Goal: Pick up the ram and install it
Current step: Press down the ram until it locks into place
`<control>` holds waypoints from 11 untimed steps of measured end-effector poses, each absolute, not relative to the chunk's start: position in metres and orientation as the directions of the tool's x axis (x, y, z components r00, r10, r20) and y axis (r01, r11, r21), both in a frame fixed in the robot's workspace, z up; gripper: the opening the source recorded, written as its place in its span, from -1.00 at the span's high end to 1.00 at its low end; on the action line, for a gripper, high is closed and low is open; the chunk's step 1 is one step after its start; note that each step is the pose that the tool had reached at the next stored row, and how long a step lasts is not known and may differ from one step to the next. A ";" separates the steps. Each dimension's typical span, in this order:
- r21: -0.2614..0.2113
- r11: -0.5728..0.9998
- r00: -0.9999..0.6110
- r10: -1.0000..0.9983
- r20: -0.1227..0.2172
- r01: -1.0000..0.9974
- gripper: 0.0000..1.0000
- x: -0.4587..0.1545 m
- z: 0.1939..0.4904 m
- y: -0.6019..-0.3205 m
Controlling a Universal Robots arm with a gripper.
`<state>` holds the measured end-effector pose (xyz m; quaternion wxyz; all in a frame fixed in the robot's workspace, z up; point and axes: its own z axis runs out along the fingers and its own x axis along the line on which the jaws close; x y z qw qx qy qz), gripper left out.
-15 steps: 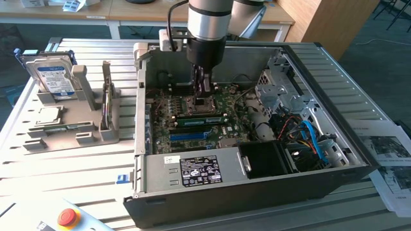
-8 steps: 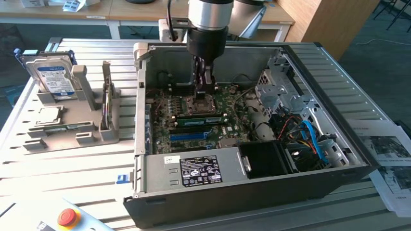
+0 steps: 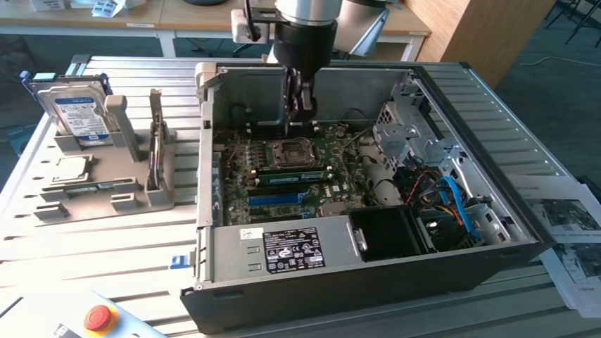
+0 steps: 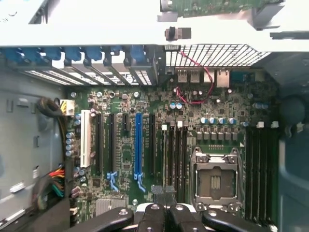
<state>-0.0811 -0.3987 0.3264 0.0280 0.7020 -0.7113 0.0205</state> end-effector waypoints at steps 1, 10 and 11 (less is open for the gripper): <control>0.010 0.014 -0.013 -0.998 0.069 -1.000 0.80 -0.081 0.328 -0.399; 0.010 0.014 -0.013 -0.998 0.069 -1.000 0.80 -0.081 0.350 -0.399; 0.010 0.014 -0.013 -0.998 0.069 -1.000 0.80 -0.081 0.352 -0.399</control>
